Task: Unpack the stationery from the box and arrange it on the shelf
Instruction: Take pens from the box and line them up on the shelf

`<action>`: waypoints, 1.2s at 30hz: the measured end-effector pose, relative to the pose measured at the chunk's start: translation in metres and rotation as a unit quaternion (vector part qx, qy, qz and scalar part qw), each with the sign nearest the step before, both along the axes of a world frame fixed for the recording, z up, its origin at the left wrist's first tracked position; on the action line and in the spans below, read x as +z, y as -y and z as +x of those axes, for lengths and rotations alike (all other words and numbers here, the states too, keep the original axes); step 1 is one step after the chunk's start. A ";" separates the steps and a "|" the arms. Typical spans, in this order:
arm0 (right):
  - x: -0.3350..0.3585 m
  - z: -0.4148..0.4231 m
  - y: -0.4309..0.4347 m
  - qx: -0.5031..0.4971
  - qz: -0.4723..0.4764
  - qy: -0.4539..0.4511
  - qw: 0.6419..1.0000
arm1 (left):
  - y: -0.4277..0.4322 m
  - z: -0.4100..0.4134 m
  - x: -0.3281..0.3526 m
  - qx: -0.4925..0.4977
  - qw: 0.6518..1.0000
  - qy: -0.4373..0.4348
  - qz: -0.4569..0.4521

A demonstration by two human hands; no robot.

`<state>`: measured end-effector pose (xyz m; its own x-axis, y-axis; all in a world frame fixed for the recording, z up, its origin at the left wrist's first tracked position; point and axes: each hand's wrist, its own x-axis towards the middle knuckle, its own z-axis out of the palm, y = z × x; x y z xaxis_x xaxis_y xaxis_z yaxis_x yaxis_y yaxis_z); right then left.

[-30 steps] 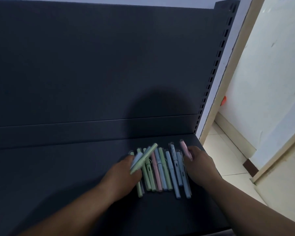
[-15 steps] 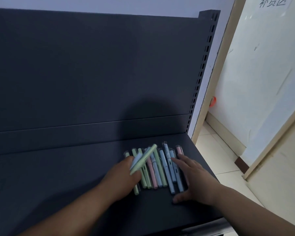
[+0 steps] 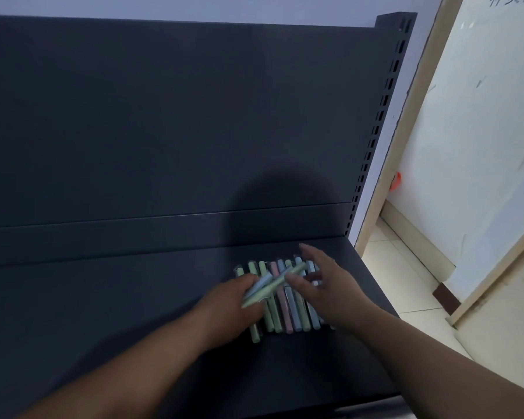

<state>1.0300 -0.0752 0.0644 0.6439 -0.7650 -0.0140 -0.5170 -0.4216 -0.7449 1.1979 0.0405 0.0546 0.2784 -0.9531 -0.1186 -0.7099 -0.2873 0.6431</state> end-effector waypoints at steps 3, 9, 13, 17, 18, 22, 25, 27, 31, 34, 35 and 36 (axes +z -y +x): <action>0.005 0.016 -0.004 -0.068 0.261 0.122 0.955 | 0.001 -0.003 0.001 -0.028 0.999 -0.027 -0.018; 0.004 0.013 0.006 -0.110 0.364 0.208 0.901 | -0.003 -0.006 0.006 -0.019 0.989 -0.148 -0.007; 0.009 0.005 0.015 -0.171 0.357 0.257 0.881 | -0.002 0.004 0.003 0.091 0.970 -0.222 -0.029; 0.011 -0.001 0.019 -0.242 0.314 0.333 0.856 | 0.000 0.014 0.011 0.102 0.977 -0.123 -0.143; 0.010 -0.001 0.018 -0.261 0.296 0.347 0.851 | 0.000 0.014 0.013 0.083 0.976 -0.105 -0.172; -0.006 0.000 0.008 -0.290 0.243 0.357 0.854 | -0.005 0.013 -0.003 -0.014 0.977 -0.025 -0.213; -0.018 -0.001 -0.002 -0.282 0.213 0.334 0.874 | -0.015 0.014 -0.024 -0.053 0.987 0.059 -0.143; -0.022 -0.003 -0.006 -0.282 0.191 0.308 0.888 | -0.021 0.014 -0.033 -0.066 0.990 0.074 -0.101; -0.025 -0.007 -0.014 -0.286 0.131 0.214 0.925 | -0.025 0.010 -0.035 -0.060 0.995 0.044 -0.061; -0.025 -0.006 -0.020 -0.244 0.067 0.132 0.958 | -0.024 0.008 -0.034 -0.050 0.997 0.021 -0.054; -0.025 -0.006 -0.021 -0.225 0.041 0.099 0.968 | -0.023 0.006 -0.033 -0.049 0.997 0.019 -0.051; -0.025 -0.005 -0.022 -0.209 0.020 0.071 0.975 | -0.023 0.005 -0.034 -0.050 0.997 0.022 -0.049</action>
